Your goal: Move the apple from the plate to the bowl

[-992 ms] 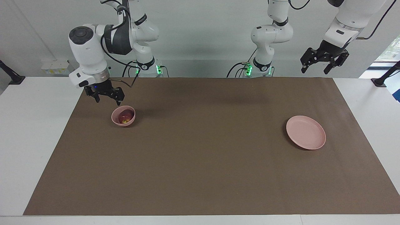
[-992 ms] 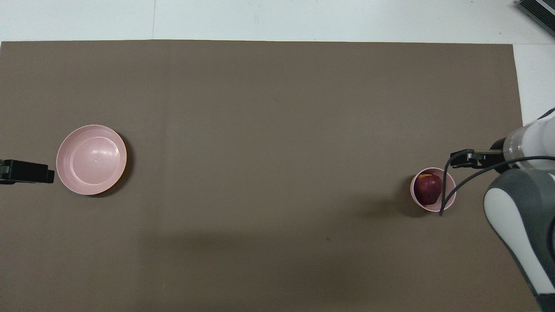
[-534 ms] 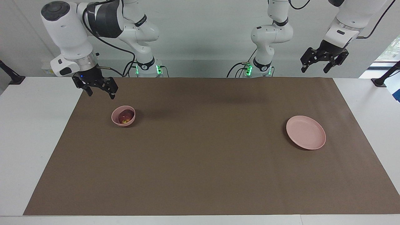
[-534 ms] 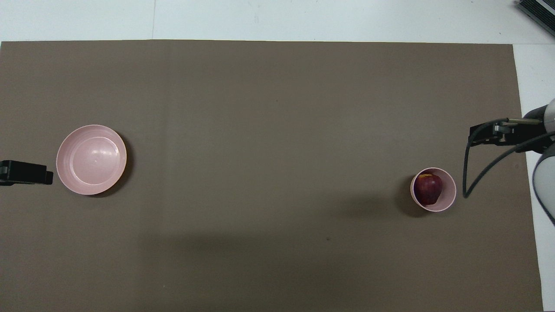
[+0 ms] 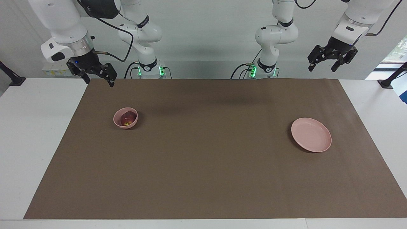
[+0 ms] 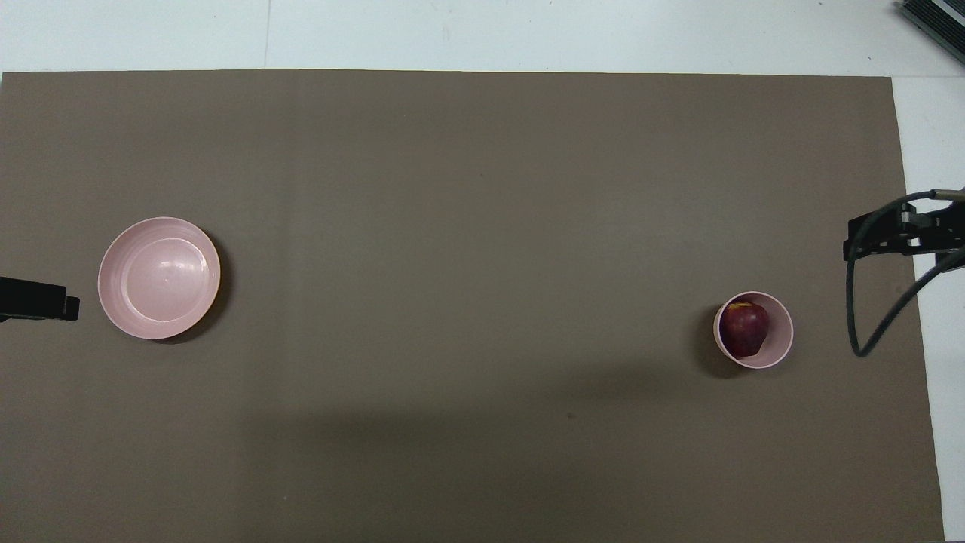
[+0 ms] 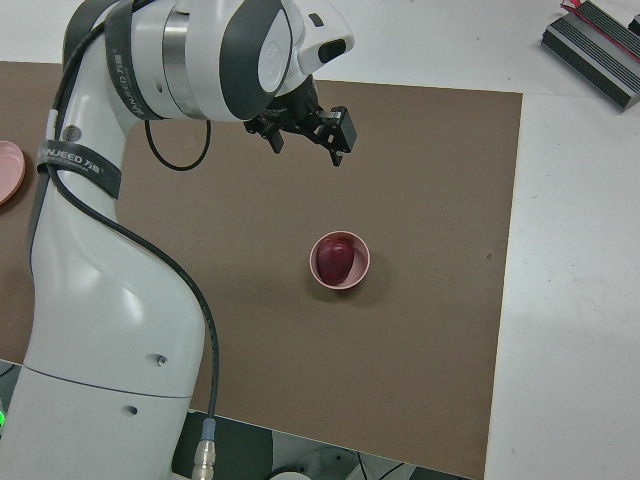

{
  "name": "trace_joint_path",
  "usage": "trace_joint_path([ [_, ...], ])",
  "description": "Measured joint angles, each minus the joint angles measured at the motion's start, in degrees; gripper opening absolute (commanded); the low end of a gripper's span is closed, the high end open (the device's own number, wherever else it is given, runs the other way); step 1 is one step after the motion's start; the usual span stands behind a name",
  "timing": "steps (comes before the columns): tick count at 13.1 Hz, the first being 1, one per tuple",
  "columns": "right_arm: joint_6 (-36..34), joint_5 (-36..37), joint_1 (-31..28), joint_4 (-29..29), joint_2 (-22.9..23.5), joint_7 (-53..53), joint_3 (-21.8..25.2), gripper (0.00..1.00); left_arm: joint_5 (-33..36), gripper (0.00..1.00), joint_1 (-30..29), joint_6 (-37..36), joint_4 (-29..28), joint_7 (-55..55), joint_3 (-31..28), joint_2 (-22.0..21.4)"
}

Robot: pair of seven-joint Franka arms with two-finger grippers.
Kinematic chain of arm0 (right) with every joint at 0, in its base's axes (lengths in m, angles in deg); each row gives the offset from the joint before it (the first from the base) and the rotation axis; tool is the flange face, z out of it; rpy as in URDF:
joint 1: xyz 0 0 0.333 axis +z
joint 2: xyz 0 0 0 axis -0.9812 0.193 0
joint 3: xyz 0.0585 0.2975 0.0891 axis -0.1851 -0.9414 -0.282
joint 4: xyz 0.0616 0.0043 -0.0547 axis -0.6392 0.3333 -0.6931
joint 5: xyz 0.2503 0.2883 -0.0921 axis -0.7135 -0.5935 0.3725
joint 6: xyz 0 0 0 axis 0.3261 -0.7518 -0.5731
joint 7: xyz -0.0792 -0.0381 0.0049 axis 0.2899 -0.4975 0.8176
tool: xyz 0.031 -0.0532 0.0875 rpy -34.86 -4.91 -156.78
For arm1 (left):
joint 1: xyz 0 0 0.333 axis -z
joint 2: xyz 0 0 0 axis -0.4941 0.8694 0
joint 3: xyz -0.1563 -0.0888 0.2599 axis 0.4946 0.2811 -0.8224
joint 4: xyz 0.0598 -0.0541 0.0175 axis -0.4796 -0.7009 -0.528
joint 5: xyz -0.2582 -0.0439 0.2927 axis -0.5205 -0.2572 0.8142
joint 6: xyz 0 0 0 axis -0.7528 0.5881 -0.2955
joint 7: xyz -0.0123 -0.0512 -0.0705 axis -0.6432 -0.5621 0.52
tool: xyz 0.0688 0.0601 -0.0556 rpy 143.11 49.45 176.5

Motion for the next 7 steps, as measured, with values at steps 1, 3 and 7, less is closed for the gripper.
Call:
trace_joint_path([
  [1, -0.21, 0.0, 0.02, -0.4, 0.02, 0.0, -0.26, 1.0, 0.02, 1.0, 0.0, -0.63, 1.27, 0.0, 0.0, 0.7],
  [3, 0.16, 0.0, 0.0, -0.61, 0.12, 0.0, -0.4, 1.0, 0.07, 1.0, 0.0, -0.83, 2.4, 0.0, 0.0, 1.98],
  [7, 4.05, -0.48, -0.03, -0.71, 0.56, 0.0, -0.39, 1.0, 0.08, 1.0, 0.0, -0.83, 2.62, 0.0, 0.02, 2.42],
])
